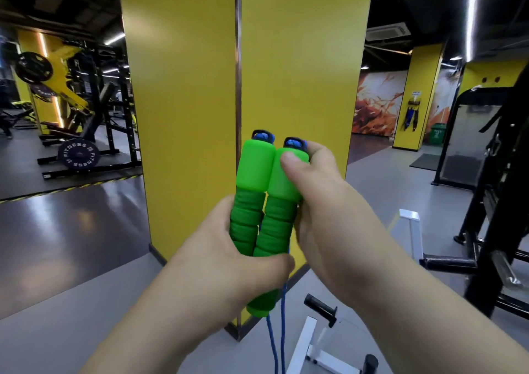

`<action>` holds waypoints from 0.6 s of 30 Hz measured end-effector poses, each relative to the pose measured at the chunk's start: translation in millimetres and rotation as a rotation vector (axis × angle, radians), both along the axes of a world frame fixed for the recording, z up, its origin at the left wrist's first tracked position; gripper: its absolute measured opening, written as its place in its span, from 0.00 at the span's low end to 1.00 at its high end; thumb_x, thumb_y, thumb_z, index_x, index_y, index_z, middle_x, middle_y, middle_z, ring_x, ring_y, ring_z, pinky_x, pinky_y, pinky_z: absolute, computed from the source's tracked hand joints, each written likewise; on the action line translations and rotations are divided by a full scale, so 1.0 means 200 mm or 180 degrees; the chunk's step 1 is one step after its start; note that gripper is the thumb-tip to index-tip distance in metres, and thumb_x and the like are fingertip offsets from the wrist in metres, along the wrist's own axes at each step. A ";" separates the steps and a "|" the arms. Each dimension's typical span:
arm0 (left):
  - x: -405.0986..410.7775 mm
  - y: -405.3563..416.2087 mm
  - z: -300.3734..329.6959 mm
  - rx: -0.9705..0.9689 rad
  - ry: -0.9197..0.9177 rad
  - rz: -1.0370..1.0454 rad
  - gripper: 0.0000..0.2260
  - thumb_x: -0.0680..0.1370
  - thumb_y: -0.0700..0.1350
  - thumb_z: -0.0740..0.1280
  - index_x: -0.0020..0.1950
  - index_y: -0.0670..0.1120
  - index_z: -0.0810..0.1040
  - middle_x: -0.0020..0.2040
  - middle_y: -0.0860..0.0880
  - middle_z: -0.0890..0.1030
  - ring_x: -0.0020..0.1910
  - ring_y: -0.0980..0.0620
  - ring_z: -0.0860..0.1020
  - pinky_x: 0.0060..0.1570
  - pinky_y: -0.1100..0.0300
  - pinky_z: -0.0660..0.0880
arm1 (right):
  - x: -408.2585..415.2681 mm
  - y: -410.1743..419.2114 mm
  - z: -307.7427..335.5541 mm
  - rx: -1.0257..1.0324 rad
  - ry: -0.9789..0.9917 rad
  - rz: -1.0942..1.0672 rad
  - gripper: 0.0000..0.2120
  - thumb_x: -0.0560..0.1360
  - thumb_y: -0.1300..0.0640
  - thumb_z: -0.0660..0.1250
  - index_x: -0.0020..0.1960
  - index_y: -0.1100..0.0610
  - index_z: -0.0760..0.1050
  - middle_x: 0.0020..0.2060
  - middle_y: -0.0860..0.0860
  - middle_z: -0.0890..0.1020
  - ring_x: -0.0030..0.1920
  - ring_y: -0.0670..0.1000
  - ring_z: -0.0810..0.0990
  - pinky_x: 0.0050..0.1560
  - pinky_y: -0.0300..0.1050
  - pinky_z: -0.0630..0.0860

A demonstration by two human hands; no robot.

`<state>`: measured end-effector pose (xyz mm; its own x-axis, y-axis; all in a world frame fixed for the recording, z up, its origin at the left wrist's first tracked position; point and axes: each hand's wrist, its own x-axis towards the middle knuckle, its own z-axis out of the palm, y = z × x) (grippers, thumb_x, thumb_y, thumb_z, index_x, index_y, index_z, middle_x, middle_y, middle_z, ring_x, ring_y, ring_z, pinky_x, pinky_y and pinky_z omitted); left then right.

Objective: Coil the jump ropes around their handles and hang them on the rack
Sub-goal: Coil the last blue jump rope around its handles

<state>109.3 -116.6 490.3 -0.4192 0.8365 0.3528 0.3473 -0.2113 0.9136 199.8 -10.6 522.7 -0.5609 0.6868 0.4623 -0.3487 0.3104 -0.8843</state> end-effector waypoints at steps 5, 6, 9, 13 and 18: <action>-0.04 -0.06 0.03 -0.0404 -0.0066 -0.0456 0.15 0.61 0.40 0.75 0.43 0.52 0.77 0.32 0.51 0.73 0.31 0.51 0.71 0.29 0.61 0.69 | 0.14 0.04 0.00 0.1028 -0.0485 -0.0375 0.20 0.67 0.33 0.67 0.58 0.36 0.73 0.57 0.43 0.76 0.59 0.43 0.76 0.57 0.44 0.73; -0.04 -0.06 0.04 -0.0535 0.0081 -0.0541 0.16 0.61 0.40 0.75 0.44 0.53 0.78 0.32 0.52 0.73 0.31 0.52 0.72 0.30 0.60 0.69 | 0.15 0.04 0.01 0.0876 -0.0461 -0.0075 0.21 0.67 0.35 0.69 0.58 0.37 0.75 0.57 0.43 0.77 0.58 0.44 0.78 0.56 0.44 0.74; -0.03 -0.06 0.07 -0.0715 0.0640 -0.0301 0.17 0.63 0.43 0.75 0.47 0.55 0.76 0.32 0.54 0.75 0.30 0.52 0.74 0.32 0.55 0.71 | 0.14 0.07 0.05 0.0592 -0.0482 0.0343 0.12 0.71 0.48 0.70 0.53 0.48 0.81 0.45 0.48 0.82 0.46 0.50 0.81 0.46 0.47 0.76; 0.06 -0.06 0.08 -0.0586 0.1250 0.0621 0.23 0.67 0.51 0.76 0.53 0.67 0.68 0.42 0.54 0.78 0.36 0.56 0.79 0.34 0.53 0.78 | 0.13 0.09 0.08 0.0508 -0.0042 0.0244 0.08 0.71 0.56 0.67 0.50 0.52 0.80 0.48 0.64 0.80 0.47 0.62 0.79 0.49 0.53 0.73; 0.12 -0.01 0.05 -0.0264 0.2512 0.1989 0.27 0.69 0.55 0.73 0.63 0.61 0.65 0.49 0.56 0.68 0.49 0.47 0.72 0.43 0.48 0.73 | 0.11 0.09 0.09 0.0474 0.0156 0.0063 0.08 0.73 0.54 0.67 0.52 0.50 0.79 0.55 0.66 0.79 0.57 0.68 0.78 0.50 0.55 0.74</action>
